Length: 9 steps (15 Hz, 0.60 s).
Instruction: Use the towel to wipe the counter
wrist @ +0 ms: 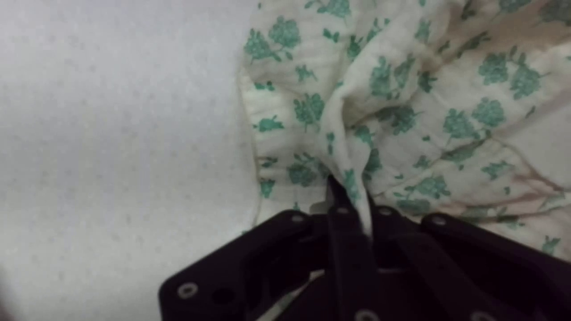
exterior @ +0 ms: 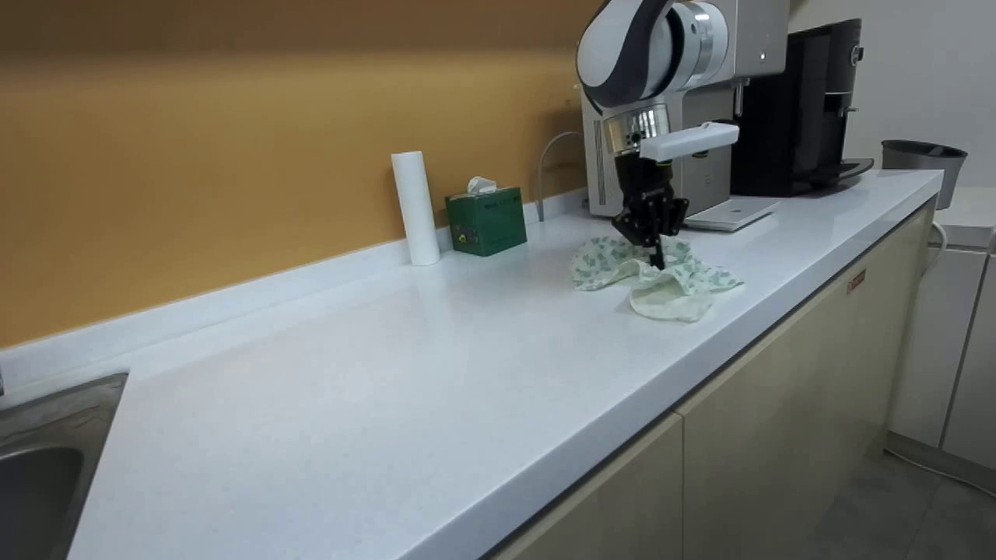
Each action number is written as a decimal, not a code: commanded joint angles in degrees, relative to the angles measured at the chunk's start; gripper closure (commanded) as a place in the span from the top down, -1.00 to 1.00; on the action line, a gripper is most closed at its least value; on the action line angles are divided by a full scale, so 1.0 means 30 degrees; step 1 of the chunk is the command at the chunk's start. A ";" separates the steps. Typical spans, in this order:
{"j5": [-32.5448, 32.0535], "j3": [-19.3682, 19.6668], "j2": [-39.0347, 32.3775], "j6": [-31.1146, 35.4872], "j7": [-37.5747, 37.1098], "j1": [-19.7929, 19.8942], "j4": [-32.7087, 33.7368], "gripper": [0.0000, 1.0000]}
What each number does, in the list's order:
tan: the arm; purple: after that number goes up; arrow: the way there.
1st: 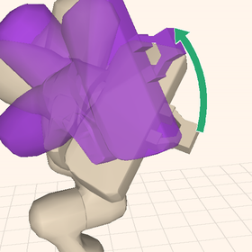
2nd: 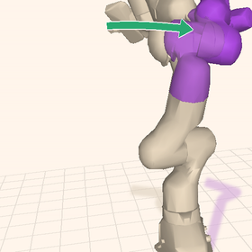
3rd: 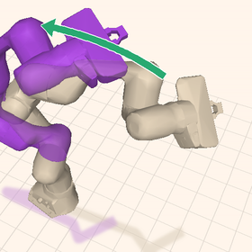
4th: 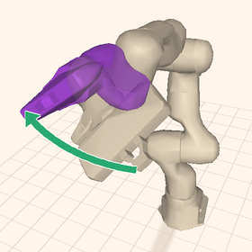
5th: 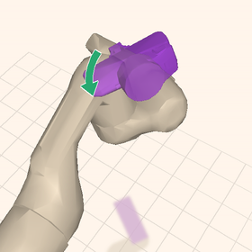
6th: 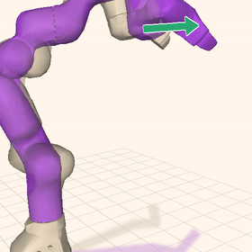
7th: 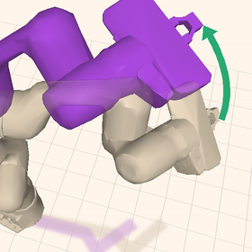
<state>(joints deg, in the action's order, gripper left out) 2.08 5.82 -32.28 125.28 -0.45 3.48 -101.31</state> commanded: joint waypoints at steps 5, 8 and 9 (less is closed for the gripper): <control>-0.0006 -0.0814 0.2631 0.1039 -0.0489 -0.0428 -0.5566 -0.98; -0.0182 -0.0703 0.2553 0.1411 -0.0580 -0.0389 -0.5432 -0.98; -0.0207 -0.0671 0.2399 0.1552 -0.0565 -0.0357 -0.5269 -0.98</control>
<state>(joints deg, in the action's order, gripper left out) 2.12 3.73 -23.47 127.05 -0.49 2.27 -115.57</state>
